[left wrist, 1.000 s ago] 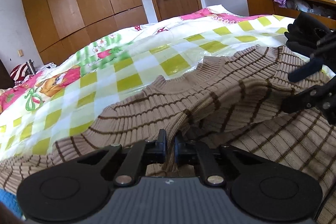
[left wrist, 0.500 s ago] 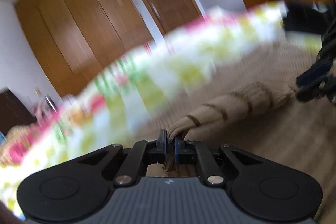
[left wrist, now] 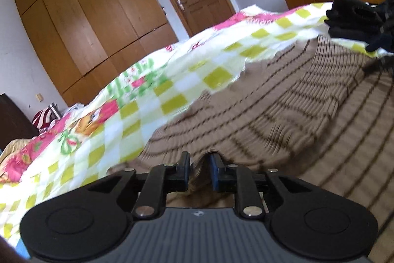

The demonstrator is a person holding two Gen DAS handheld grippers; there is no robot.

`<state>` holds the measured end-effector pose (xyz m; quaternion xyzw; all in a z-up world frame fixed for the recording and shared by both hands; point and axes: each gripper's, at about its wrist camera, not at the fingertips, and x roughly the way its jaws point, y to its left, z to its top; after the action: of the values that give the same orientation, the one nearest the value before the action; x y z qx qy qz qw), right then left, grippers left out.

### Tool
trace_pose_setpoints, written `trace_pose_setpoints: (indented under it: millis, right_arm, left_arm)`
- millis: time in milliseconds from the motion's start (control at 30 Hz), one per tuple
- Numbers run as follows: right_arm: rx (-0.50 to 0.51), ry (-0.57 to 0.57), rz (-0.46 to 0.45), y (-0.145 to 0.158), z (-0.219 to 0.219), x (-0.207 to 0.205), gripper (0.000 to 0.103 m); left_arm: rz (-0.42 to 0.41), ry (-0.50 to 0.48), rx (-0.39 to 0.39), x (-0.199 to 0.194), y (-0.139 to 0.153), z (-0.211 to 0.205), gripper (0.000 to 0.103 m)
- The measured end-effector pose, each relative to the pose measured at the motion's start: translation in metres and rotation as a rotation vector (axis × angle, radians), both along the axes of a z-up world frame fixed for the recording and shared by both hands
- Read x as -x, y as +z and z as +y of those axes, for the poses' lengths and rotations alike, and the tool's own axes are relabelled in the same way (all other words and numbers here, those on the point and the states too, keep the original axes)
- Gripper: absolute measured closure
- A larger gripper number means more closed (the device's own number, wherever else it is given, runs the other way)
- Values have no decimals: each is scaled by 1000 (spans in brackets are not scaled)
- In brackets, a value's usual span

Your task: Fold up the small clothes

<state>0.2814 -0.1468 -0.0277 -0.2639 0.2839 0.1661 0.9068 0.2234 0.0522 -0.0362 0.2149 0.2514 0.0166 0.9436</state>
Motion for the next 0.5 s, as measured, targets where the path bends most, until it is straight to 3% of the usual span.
trace_pose_setpoints:
  millis: [67,233,367,400,500]
  right_arm:
    - [16,-49,18,-10,-8,-11,77]
    - [-85,-196,68,-8,-35,-35,82]
    - [-67,-176,93,-5,-36,-27,82]
    - [-50,-153,101,-2,-35,-21,76]
    - [-25,-141,82,11,-43,4,76]
  left_arm:
    - [10,-3,-3,-10,-4,-6,67]
    - [33,55,-82,-22,-19,1,66]
    - [71,131,-87,-13,-25,24,64]
    - [80,135,-92,-8,-25,27,64]
    - [109,133,-96,15,-22,36,64]
